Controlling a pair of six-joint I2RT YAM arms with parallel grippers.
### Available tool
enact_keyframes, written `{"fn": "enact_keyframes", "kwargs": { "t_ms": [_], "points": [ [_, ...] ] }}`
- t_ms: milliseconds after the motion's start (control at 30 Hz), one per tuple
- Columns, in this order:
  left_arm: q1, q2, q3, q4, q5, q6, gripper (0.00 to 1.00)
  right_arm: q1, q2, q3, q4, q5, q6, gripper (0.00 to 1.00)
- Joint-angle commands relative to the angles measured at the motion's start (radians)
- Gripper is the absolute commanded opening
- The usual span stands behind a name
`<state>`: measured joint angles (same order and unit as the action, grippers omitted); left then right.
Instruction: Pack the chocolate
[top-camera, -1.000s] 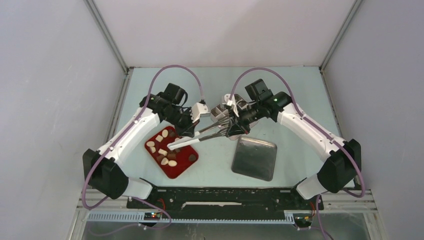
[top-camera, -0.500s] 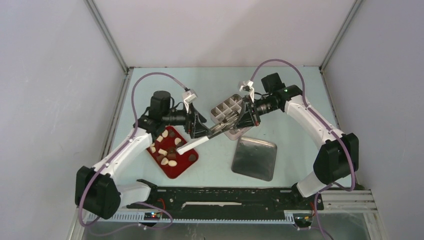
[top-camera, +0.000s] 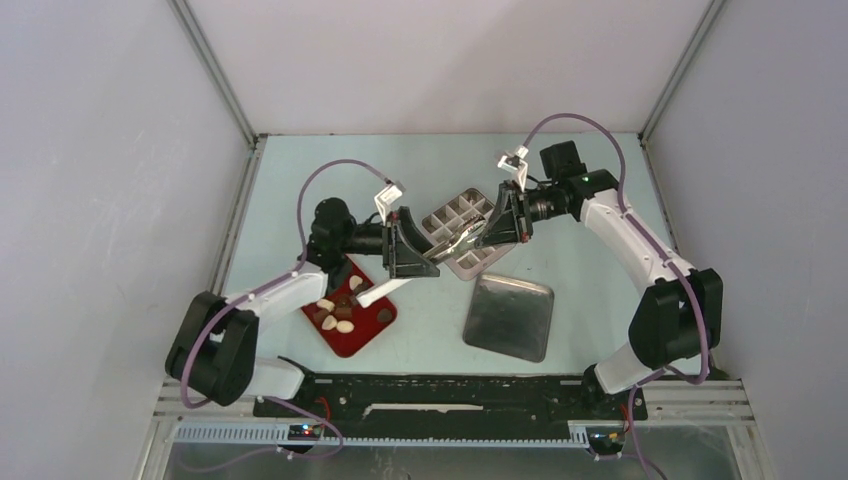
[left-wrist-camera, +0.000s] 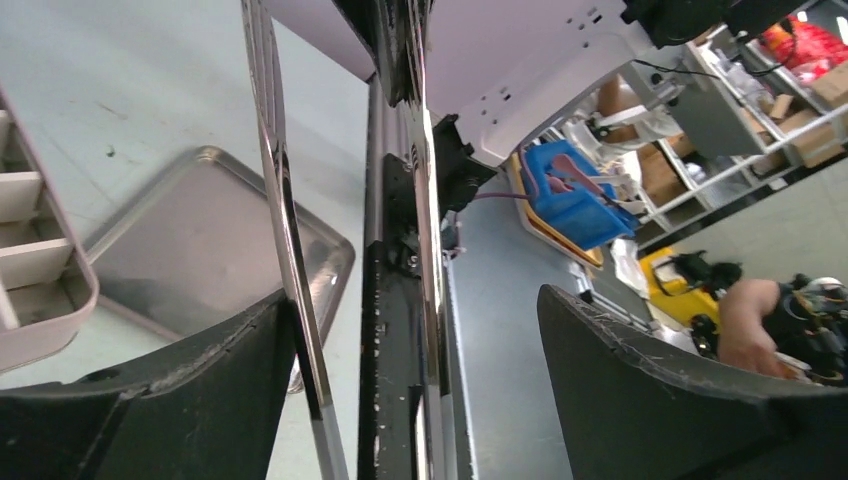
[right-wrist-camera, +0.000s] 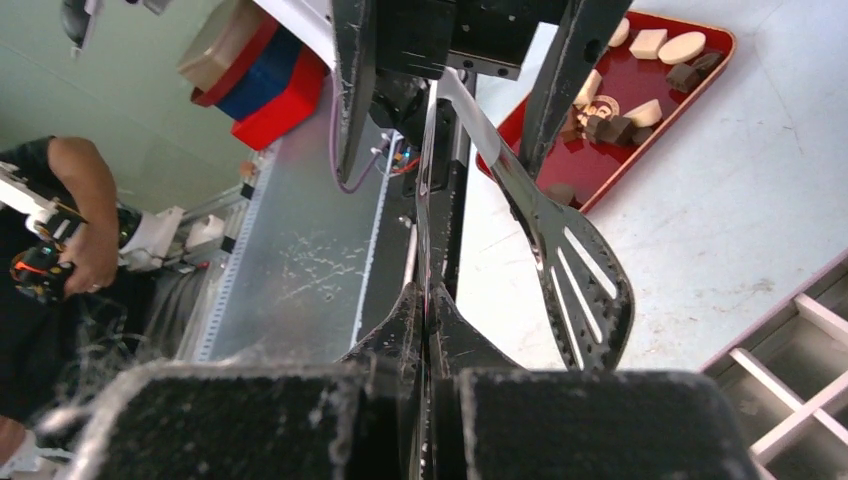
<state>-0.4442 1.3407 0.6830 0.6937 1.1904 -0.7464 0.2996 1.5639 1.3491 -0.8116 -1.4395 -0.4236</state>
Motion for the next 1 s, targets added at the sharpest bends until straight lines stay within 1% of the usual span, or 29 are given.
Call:
{"fn": "enact_keyframes", "kwargs": {
  "t_ms": [0, 67, 133, 233, 300, 367, 467, 500, 667, 700, 733, 867, 967],
  "points": [
    [-0.021, 0.049, -0.005, 0.260, 0.125, -0.206, 0.86, -0.035, -0.060, -0.004, 0.068, -0.066, 0.013, 0.00],
    [-0.021, 0.074, -0.001, 0.304, 0.140, -0.258, 0.80, -0.047, -0.068, -0.016, 0.068, -0.061, 0.006, 0.00],
    [-0.021, 0.098, -0.007, 0.441, 0.150, -0.346, 0.75, -0.055, -0.075, -0.032, 0.068, -0.056, -0.001, 0.00],
    [-0.021, 0.145, -0.009, 0.691, 0.169, -0.525, 0.69, -0.058, -0.082, -0.058, 0.081, -0.053, -0.002, 0.00],
    [-0.021, 0.183, 0.002, 0.807, 0.183, -0.626, 0.62, -0.058, -0.085, -0.066, 0.087, -0.050, 0.000, 0.00],
    [-0.021, 0.216, 0.020, 0.888, 0.195, -0.701, 0.56, -0.058, -0.085, -0.067, 0.089, -0.046, 0.001, 0.00],
    [-0.019, 0.241, 0.043, 0.895, 0.207, -0.718, 0.45, -0.058, -0.083, -0.068, 0.089, -0.041, -0.001, 0.00],
    [-0.018, 0.247, 0.047, 0.895, 0.205, -0.722, 0.42, -0.058, -0.083, -0.073, 0.090, -0.036, -0.003, 0.00],
    [-0.013, 0.282, 0.077, 0.895, 0.201, -0.761, 0.36, -0.057, -0.094, -0.095, 0.089, 0.007, -0.011, 0.00],
    [-0.012, 0.287, 0.086, 0.895, 0.203, -0.769, 0.34, -0.057, -0.097, -0.097, 0.091, 0.019, -0.011, 0.03],
    [-0.011, 0.293, 0.095, 0.895, 0.204, -0.779, 0.32, -0.057, -0.099, -0.097, 0.092, 0.035, -0.008, 0.07],
    [-0.010, 0.318, 0.128, 0.895, 0.206, -0.812, 0.26, -0.061, -0.118, -0.097, 0.115, 0.130, 0.026, 0.32],
    [-0.010, 0.330, 0.138, 0.896, 0.202, -0.818, 0.23, -0.076, -0.149, -0.097, 0.116, 0.207, 0.020, 0.44]
  ]
}}
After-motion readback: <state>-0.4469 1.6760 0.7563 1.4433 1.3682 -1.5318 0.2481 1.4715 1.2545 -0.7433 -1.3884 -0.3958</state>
